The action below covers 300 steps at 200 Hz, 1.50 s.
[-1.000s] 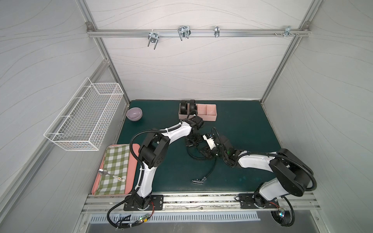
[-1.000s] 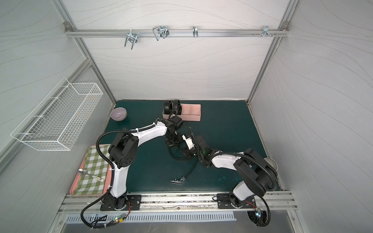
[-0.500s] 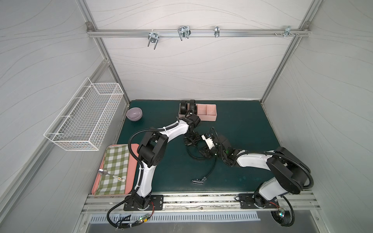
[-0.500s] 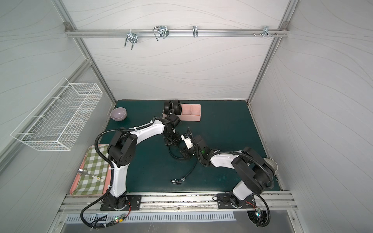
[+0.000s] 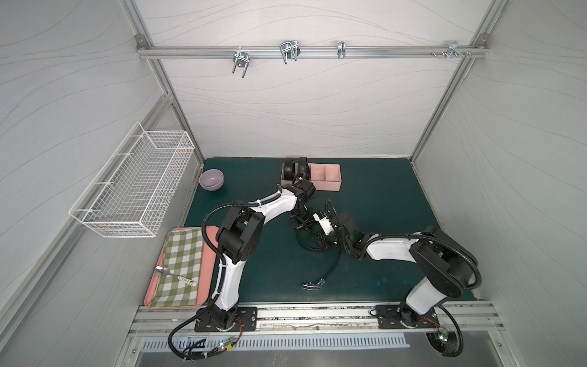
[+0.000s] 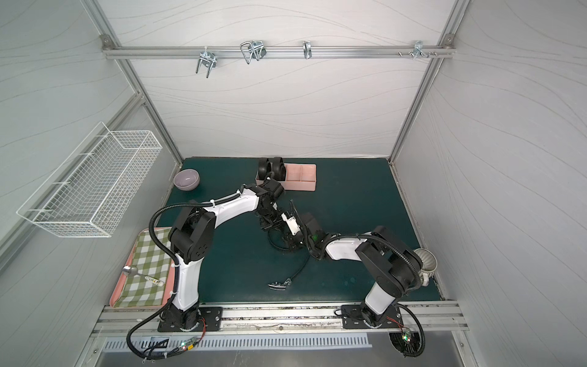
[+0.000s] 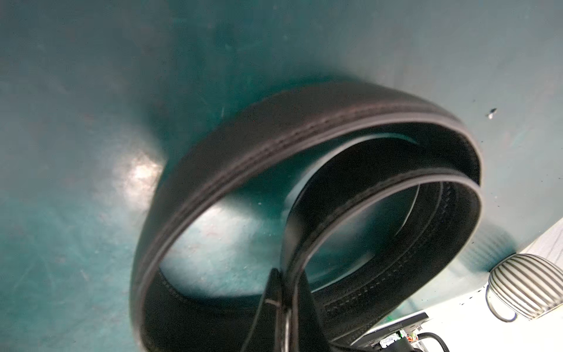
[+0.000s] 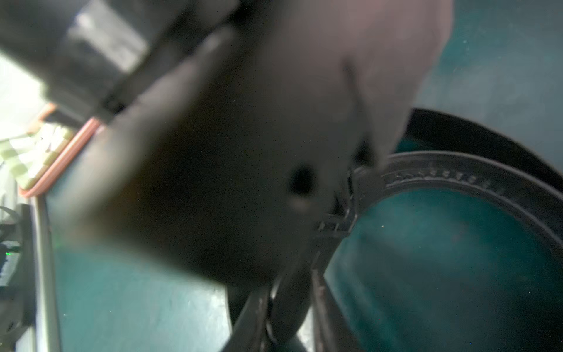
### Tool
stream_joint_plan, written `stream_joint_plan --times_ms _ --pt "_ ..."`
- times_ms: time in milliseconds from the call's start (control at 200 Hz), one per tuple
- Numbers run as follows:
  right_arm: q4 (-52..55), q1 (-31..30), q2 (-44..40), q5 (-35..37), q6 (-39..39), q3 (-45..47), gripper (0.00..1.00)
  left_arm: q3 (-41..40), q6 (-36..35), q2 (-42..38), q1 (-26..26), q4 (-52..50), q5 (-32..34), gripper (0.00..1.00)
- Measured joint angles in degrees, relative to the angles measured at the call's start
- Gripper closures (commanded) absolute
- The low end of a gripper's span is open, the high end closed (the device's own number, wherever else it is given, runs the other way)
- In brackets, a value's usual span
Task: Place the belts into the storage roll
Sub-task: Roll the belt at the center of the board.
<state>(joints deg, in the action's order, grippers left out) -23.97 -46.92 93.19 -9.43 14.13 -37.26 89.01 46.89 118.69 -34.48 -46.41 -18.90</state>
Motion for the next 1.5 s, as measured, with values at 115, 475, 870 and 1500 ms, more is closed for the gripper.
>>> stream_joint_plan --times_ms 115,475,870,1500 --pt "0.07 0.22 0.07 0.46 -0.07 -0.17 0.94 -0.04 -0.17 0.0 0.28 -0.02 0.0 1.0" --pt "1.25 2.43 0.07 -0.94 0.98 0.11 1.0 -8.76 -0.68 -4.02 1.14 10.75 -3.72 0.66" --pt "1.14 4.81 -1.33 -4.44 2.6 1.29 1.0 -25.16 -3.34 -29.68 4.2 23.15 -3.82 0.01" --pt "3.06 9.9 -1.44 -11.26 4.04 2.69 1.0 -45.05 -28.39 -41.77 -30.25 30.53 20.92 0.01"
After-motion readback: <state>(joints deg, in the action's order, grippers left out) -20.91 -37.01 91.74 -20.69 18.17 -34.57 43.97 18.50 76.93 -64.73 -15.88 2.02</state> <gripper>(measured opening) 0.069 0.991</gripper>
